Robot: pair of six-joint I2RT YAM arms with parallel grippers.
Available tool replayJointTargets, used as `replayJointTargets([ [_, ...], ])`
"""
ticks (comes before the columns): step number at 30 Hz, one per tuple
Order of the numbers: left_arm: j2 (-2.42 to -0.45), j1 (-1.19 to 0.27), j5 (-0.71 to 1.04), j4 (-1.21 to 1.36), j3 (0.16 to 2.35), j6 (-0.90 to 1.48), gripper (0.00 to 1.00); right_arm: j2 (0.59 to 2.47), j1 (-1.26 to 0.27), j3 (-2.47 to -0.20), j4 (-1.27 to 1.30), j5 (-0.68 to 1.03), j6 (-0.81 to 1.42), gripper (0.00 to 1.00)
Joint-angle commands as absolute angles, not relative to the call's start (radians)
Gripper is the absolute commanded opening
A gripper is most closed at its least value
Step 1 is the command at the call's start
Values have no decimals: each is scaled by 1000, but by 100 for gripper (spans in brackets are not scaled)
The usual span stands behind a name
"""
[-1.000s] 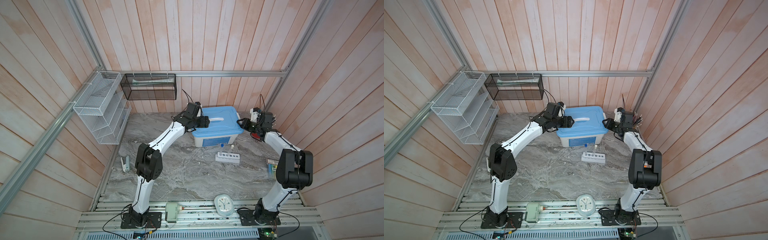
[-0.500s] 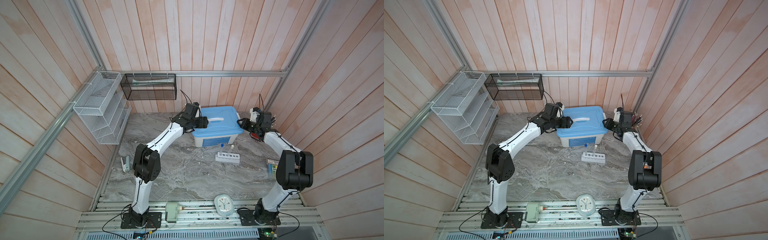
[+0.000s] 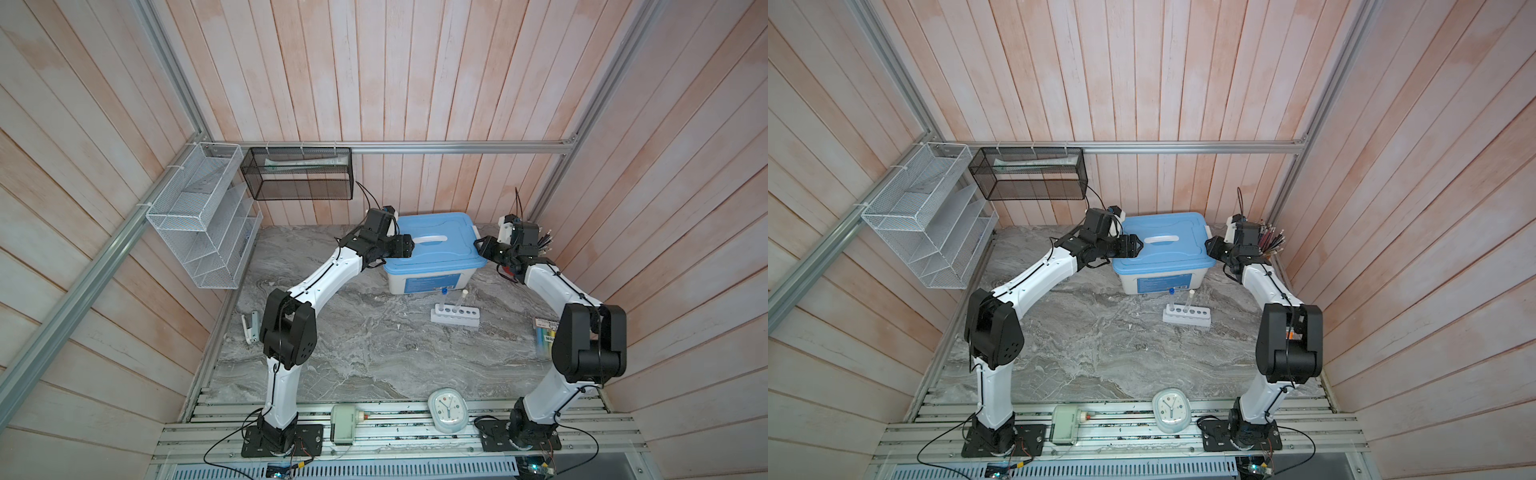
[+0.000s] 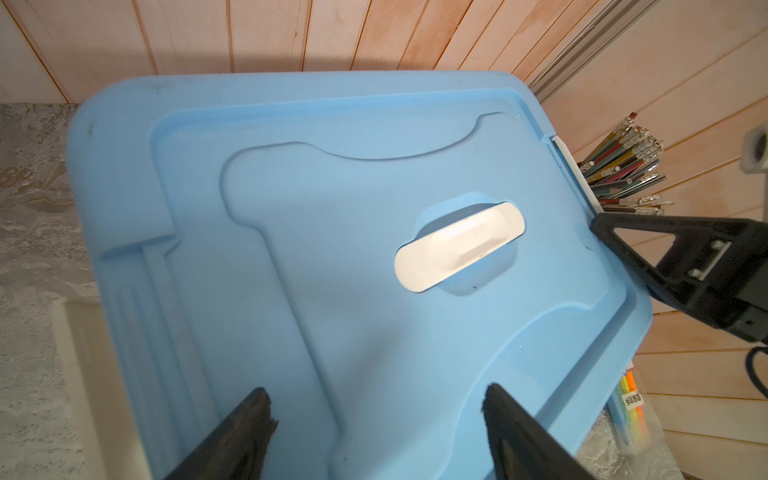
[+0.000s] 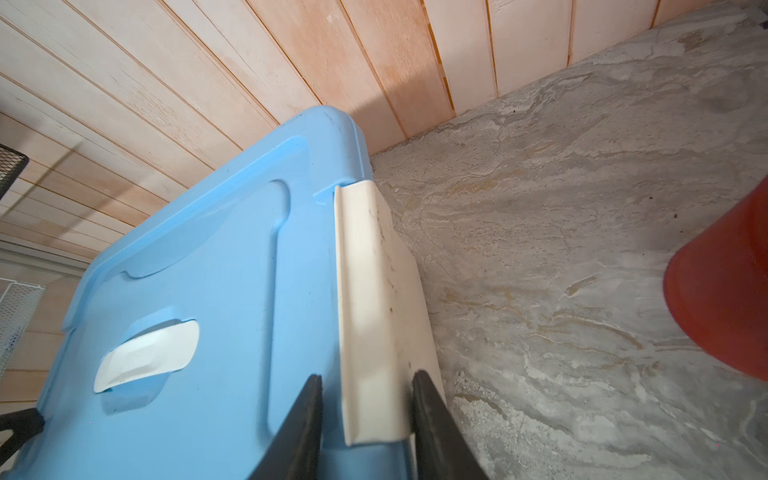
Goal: Organize the chemistry lab equipment
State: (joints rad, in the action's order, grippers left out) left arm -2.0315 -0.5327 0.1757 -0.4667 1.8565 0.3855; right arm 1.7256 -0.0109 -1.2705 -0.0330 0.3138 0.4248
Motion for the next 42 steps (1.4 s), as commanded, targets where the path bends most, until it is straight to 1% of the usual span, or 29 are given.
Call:
replayJointTargets([
  [1, -2007, -525, 192, -480, 1822, 387, 82, 1703, -50, -1268, -128, 310, 423, 27],
  [13, -1982, -507, 221, -436, 1771, 385, 82, 1701, -80, -1297, -188, 220, 409, 26],
  [15, -1978, -502, 225, -438, 1779, 381, 82, 1708, -80, -1328, -208, 223, 403, 29],
  [19, -1963, -496, 223, -449, 1786, 366, 83, 1743, -75, -1463, -288, 237, 362, 39],
  [23, -1954, -490, 219, -459, 1781, 362, 82, 1802, -71, -1616, -377, 260, 314, 43],
  [28, -1945, -488, 207, -475, 1786, 355, 82, 1880, -64, -1729, -449, 291, 285, 46],
  [30, -1945, -486, 206, -483, 1791, 352, 83, 1901, -64, -1742, -462, 298, 276, 47],
  [35, -1936, -483, 203, -499, 1793, 347, 83, 1916, -68, -1709, -466, 271, 250, 55],
  [37, -1931, -479, 202, -500, 1792, 347, 82, 1919, -68, -1702, -466, 264, 239, 56],
  [40, -1930, -476, 201, -499, 1790, 350, 83, 1927, -68, -1699, -467, 264, 229, 56],
  [42, -1934, -477, 205, -500, 1791, 356, 83, 1931, -68, -1692, -463, 265, 224, 54],
])
